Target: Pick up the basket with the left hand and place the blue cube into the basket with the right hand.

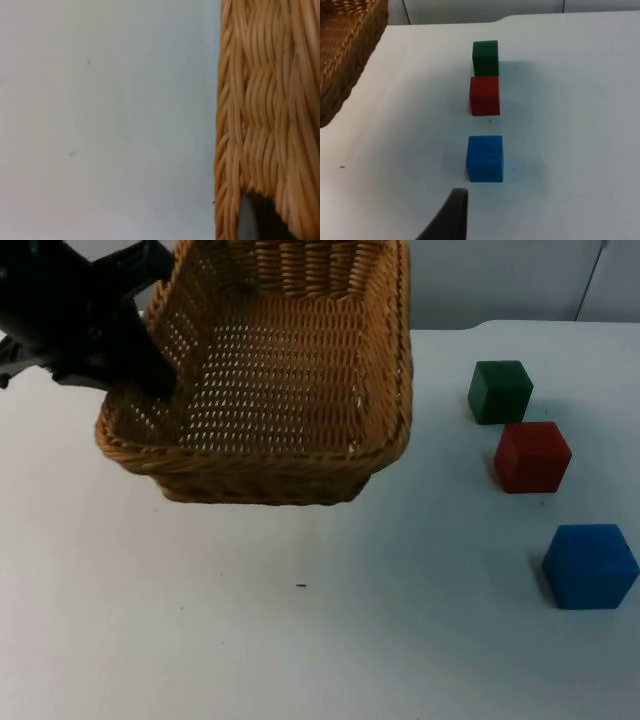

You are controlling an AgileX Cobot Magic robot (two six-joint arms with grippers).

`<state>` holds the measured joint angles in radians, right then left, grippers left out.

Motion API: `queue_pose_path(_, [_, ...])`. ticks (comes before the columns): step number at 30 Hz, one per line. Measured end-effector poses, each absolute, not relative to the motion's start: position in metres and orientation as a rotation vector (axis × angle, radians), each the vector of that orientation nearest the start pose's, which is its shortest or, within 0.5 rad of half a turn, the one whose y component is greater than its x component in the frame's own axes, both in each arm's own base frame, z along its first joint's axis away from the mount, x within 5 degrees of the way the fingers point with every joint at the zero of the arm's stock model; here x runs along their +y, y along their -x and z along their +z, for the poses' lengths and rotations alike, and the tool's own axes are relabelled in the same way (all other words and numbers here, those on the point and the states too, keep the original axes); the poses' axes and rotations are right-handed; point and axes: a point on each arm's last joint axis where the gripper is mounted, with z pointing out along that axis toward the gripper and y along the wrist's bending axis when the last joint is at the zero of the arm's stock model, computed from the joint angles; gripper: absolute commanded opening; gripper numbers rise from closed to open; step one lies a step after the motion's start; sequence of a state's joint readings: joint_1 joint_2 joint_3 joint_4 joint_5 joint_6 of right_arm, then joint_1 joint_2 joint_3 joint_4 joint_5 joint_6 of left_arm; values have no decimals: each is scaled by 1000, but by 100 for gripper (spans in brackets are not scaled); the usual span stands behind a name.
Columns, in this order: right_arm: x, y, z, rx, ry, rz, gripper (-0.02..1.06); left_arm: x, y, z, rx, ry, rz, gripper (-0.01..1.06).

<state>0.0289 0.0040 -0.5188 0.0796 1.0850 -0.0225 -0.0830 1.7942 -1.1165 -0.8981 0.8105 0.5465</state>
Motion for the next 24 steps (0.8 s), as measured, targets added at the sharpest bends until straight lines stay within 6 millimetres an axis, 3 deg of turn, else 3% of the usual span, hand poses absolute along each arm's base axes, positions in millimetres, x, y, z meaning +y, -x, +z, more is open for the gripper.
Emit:
queue_pose_path(15, [6,8,281,2052,58,99,104,-10,-270,188,2734,84,-843,0])
queue_pose_path(24, [6,8,281,2050,58,99,104,-5,-250,198,2681,77,-840,0])
